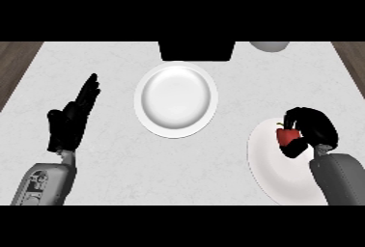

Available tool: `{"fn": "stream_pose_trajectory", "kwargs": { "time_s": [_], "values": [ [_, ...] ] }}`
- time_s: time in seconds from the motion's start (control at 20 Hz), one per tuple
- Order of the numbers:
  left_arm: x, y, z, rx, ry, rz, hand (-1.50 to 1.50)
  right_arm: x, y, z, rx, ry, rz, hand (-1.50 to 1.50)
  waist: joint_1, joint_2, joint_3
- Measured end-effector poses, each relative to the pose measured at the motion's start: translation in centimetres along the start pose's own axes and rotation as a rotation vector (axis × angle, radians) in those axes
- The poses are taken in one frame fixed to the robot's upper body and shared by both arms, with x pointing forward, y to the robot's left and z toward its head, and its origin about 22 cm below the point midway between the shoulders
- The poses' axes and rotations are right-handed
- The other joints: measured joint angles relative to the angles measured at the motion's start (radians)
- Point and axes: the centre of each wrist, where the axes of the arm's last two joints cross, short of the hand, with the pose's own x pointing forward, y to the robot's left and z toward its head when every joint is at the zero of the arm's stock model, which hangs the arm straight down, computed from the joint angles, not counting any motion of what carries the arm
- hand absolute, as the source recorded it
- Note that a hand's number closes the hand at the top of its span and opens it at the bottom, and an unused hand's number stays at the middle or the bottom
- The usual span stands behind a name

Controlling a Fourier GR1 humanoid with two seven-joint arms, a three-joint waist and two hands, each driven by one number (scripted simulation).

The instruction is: Pick the bell pepper from the plate and place it in the plate

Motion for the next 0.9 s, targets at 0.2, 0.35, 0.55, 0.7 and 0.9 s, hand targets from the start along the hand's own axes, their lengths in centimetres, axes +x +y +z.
{"fn": "stream_pose_trajectory", "kwargs": {
  "time_s": [0.2,0.35,0.55,0.7,0.9],
  "values": [
    [0.0,0.1,-0.3,0.008,0.002,-0.003,0.0,1.0,-2.4,0.5,-0.157,-0.092,-0.057,1.5,-0.008,-0.002,0.0],
    [-0.3,0.4,-0.3,0.011,0.003,-0.006,0.0,2.3,-4.2,1.0,-0.298,-0.186,-0.113,1.5,-0.01,-0.003,0.0],
    [-0.3,0.7,-0.4,0.006,0.003,-0.005,0.0,4.2,-6.7,1.9,-0.414,-0.32,-0.176,1.5,-0.009,-0.003,0.0],
    [-0.2,0.4,-0.1,-0.004,0.001,0.001,0.0,6.4,-7.8,2.5,-0.458,-0.417,-0.213,1.5,-0.004,-0.003,0.0],
    [-0.3,0.2,-0.6,-0.001,0.001,-0.008,0.0,9.8,-8.9,3.3,-0.433,-0.507,-0.277,1.5,-0.003,-0.001,0.0]
  ]
}}
